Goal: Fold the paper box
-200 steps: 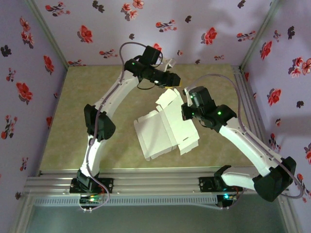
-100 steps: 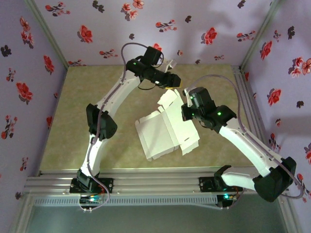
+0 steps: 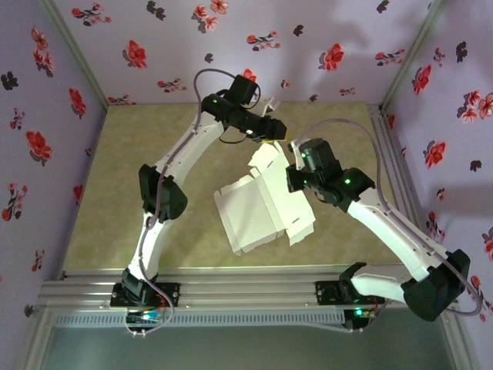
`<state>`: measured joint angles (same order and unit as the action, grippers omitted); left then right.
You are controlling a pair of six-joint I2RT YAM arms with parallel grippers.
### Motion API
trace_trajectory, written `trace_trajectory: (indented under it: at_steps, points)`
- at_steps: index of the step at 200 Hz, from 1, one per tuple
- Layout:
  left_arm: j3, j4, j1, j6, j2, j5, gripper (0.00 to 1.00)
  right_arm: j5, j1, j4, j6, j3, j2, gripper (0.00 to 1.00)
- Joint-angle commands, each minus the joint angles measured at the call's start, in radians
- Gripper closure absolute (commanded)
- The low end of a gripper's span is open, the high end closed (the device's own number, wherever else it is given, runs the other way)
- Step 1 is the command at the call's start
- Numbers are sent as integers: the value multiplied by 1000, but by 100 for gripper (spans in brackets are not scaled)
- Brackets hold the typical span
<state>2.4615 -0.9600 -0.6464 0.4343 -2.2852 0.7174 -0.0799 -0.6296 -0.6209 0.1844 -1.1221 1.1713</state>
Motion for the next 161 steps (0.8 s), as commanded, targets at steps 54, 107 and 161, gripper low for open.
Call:
trace_trajectory:
  at_steps: [54,107,161]
  points:
    - [39,-54,-28,-37,7,1,60,-59,-9,25,-1,-2,7,100]
    - [36,-65,-43,-70,24,-28,62,-76,-9,17,1,-9,33,100]
    - [17,-63,-56,-110,38,-37,64,-91,-8,27,7,1,41,100]
